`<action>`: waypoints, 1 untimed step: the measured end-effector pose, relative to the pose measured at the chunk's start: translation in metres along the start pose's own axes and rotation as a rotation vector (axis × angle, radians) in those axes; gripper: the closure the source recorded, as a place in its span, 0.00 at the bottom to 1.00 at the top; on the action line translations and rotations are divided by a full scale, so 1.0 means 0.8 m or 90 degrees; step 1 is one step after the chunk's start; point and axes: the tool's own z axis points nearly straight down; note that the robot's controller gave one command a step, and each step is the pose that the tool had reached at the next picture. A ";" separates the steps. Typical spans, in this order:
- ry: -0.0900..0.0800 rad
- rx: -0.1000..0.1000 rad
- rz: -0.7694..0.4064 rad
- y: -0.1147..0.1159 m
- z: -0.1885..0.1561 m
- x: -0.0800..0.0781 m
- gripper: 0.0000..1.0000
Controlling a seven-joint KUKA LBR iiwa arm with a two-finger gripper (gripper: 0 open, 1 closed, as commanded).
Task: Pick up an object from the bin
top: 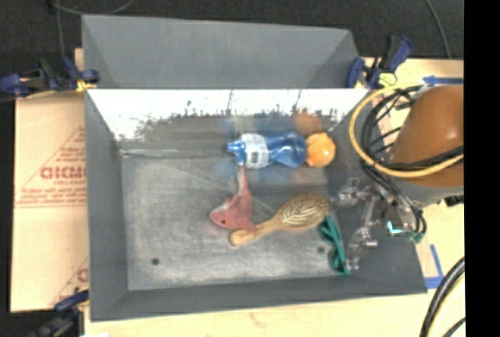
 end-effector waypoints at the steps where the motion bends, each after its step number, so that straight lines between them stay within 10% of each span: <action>1: -0.005 0.001 -0.002 0.000 -0.004 -0.002 0.00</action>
Offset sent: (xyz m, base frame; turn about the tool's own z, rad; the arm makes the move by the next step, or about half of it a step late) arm 0.0319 -0.0081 -0.1064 0.1167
